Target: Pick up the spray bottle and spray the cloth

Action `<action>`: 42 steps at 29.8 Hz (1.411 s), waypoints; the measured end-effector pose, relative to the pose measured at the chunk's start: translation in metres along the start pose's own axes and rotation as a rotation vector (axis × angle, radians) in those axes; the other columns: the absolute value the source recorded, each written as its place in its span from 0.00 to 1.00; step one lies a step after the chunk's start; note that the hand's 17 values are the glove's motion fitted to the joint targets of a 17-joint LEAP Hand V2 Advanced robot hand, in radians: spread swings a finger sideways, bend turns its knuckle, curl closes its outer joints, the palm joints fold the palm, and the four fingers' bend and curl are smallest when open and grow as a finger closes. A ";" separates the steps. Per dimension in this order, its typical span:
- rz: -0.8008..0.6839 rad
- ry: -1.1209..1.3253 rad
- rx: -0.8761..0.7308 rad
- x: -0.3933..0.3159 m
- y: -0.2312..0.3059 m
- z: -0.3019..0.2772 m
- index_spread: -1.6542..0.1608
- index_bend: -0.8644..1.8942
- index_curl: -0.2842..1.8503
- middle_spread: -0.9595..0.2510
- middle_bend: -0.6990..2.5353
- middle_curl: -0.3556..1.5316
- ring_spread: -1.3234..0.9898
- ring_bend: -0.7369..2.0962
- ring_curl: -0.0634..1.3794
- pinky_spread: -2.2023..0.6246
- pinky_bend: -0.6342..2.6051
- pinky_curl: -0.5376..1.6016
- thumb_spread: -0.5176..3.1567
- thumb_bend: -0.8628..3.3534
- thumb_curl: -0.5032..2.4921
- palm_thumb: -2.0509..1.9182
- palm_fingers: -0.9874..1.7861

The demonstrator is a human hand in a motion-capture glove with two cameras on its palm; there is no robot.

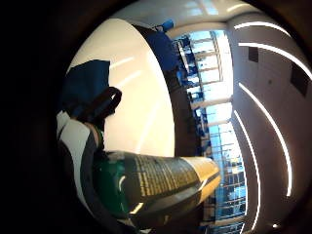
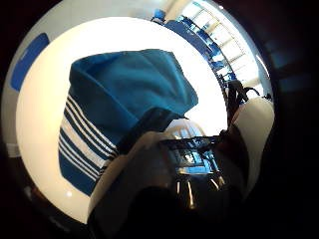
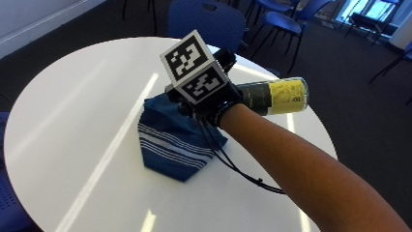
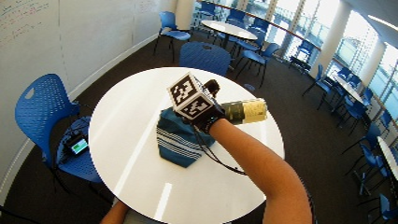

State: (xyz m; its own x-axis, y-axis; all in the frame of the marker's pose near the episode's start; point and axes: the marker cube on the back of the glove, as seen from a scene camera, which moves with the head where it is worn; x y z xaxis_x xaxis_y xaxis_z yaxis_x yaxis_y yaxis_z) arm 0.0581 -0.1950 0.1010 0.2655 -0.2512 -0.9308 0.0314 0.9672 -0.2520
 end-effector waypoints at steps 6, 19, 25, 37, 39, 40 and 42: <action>0.070 -0.241 0.034 0.009 -0.010 -0.024 0.78 0.49 0.39 0.64 0.42 0.45 0.46 0.47 0.36 0.67 0.30 0.44 0.20 0.20 0.44 0.74 0.86; 0.279 -0.941 0.142 0.029 -0.027 -0.081 0.78 0.50 0.39 0.64 0.42 0.45 0.46 0.46 0.36 0.67 0.30 0.44 0.20 0.20 0.44 0.74 0.86; 0.312 -1.503 0.081 0.026 -0.035 -0.107 0.78 0.50 0.39 0.64 0.42 0.45 0.46 0.46 0.36 0.67 0.30 0.44 0.20 0.20 0.44 0.74 0.86; 0.259 -1.764 0.206 -0.021 -0.048 -0.143 0.78 0.50 0.39 0.64 0.42 0.45 0.46 0.45 0.36 0.68 0.30 0.44 0.20 0.20 0.44 0.74 0.86; 0.248 -1.748 0.259 -0.029 -0.050 -0.149 0.78 0.50 0.39 0.64 0.42 0.45 0.46 0.45 0.36 0.68 0.30 0.44 0.20 0.20 0.44 0.74 0.86; 0.246 -1.746 0.281 -0.032 -0.051 -0.152 0.78 0.50 0.39 0.64 0.42 0.45 0.46 0.45 0.36 0.68 0.30 0.44 0.20 0.20 0.44 0.74 0.86; 0.248 -1.755 0.307 -0.037 -0.054 -0.156 0.78 0.50 0.39 0.64 0.42 0.45 0.46 0.45 0.36 0.68 0.30 0.45 0.20 0.20 0.44 0.74 0.86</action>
State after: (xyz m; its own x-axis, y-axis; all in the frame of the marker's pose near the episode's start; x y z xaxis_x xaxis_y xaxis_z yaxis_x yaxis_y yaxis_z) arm -0.1040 -0.2438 0.1072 0.8909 0.0169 0.4539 -0.0589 0.9952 0.0786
